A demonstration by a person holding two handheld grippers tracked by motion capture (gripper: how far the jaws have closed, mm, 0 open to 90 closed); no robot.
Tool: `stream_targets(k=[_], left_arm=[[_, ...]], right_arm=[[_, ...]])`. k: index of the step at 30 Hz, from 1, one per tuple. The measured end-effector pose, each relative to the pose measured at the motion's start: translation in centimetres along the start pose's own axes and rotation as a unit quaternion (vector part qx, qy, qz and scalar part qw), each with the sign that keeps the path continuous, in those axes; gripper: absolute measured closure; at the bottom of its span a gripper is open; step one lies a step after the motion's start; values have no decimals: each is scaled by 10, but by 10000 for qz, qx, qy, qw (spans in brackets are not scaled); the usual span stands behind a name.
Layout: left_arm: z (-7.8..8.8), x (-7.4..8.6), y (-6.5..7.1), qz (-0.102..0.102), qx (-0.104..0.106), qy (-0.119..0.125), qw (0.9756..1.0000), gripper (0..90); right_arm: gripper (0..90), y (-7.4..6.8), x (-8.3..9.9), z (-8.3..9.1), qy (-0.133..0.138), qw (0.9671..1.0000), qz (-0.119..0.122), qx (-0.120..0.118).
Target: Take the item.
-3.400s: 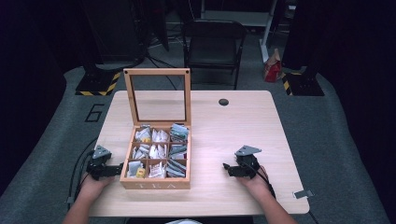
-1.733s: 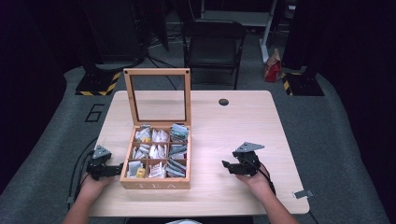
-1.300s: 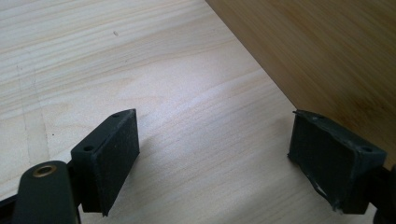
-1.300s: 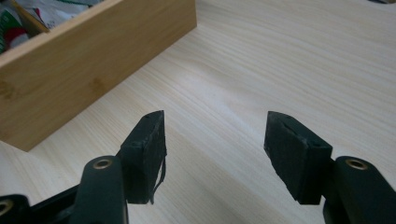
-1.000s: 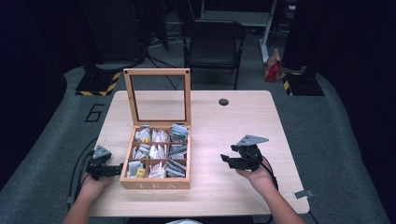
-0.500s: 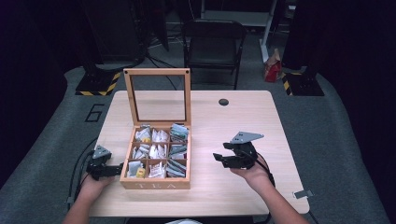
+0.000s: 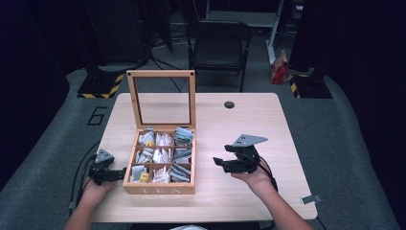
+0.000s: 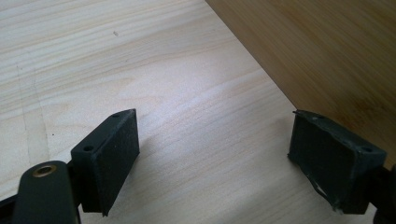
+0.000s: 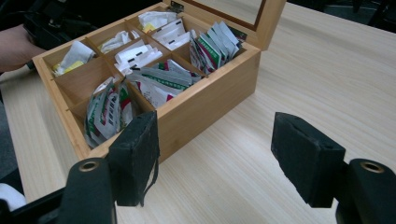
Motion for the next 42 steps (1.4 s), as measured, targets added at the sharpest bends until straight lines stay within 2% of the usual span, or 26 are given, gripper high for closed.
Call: stream_targets(k=[8,11,14,28,42], left_arm=[[0,0,0,0,1,-2,10000,157],[0,0,0,6,-1,2,10000,157],[0,0,0,1,0,0,10000,157],[0,0,0,0,-1,0,10000,157],[0,0,0,4,1,4,10000,157]], right_arm=[[277,-9,-6,-5,0,9999,84,-143],[308,-13,-8,-8,-46,9998,159,-139],[319,-17,-9,-11,-50,9998,133,-148],[408,-30,-12,-22,-23,9990,269,-358],[485,-45,-9,-46,-164,9974,398,-584]])
Point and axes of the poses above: each handheld gripper's, and its own axes: z roughly backward along the jaws, x roughly out of its underside, y roughly to its right, the point moved 1 cm from there along -z, roughly forward along the jaws, and after that the axes turned 10 degrees about y, right-handed, at the moved point
